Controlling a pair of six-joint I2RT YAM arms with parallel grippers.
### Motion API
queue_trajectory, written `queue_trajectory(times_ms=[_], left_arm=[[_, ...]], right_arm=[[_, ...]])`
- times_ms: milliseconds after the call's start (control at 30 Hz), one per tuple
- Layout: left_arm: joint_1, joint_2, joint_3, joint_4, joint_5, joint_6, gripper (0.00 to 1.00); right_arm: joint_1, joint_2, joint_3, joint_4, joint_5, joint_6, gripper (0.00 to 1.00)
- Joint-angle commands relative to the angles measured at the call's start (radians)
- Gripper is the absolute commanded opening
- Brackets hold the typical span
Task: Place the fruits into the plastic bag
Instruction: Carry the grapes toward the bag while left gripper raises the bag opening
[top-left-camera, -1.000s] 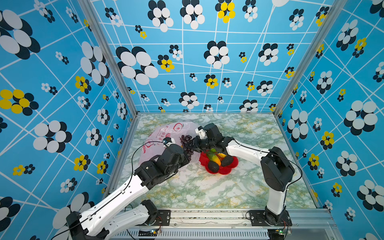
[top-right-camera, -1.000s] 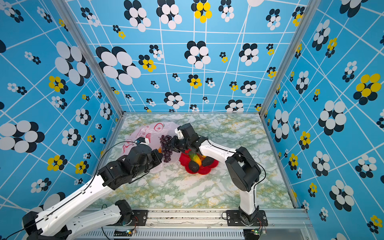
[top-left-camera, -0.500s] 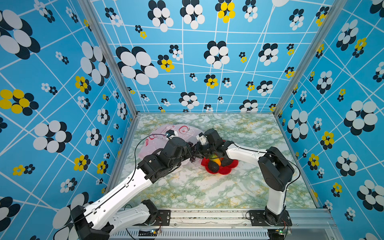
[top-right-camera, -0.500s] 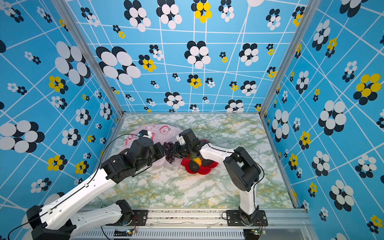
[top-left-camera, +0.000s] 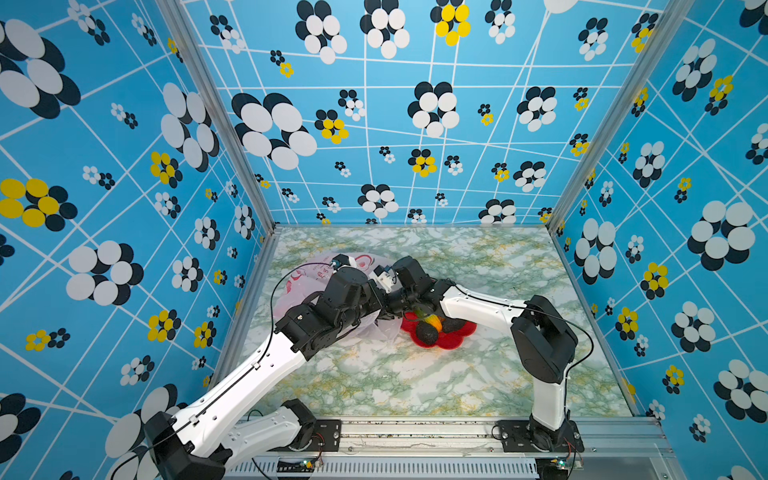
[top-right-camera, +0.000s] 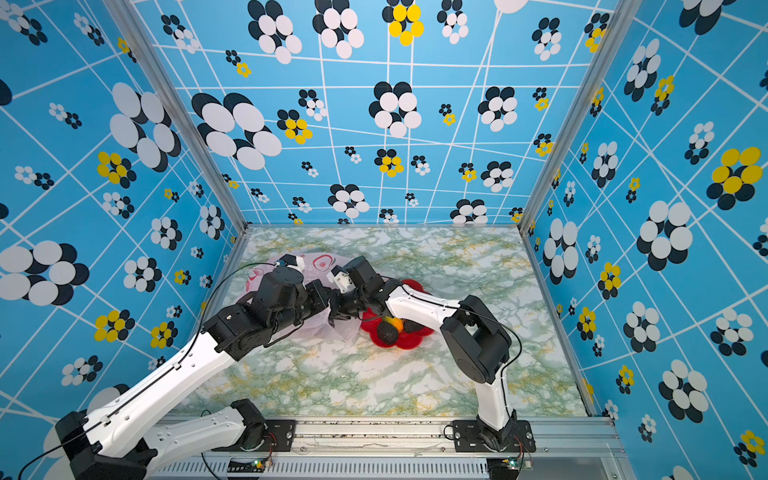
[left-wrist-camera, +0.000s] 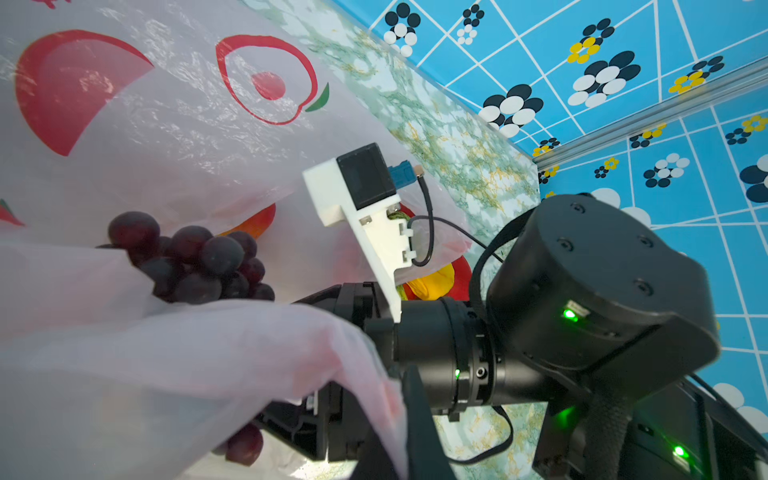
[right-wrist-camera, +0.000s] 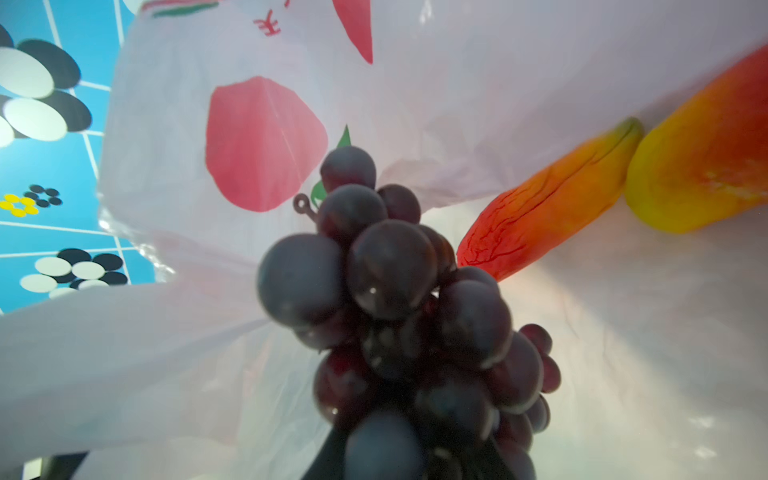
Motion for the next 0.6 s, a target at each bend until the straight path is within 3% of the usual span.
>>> queue_trajectory(times_ms=[0,233,567], left_arm=[[0.016,-0.031,-0.006,0.037,0.049,0.035,0.00],[0.015,-0.125,-0.064,0.053,0.076,0.034,0.00],[-0.008,-0.291,-0.204,0.035,0.131,-0.016,0.00]], right_arm=[[0.008,0.059,0.073,-0.190,0.020,-0.106,0.30],[0.007,0.138,0.224,-0.458,0.248,-0.136,0.30],[-0.047,0.149,0.366,-0.556,0.452,-0.062,0.32]])
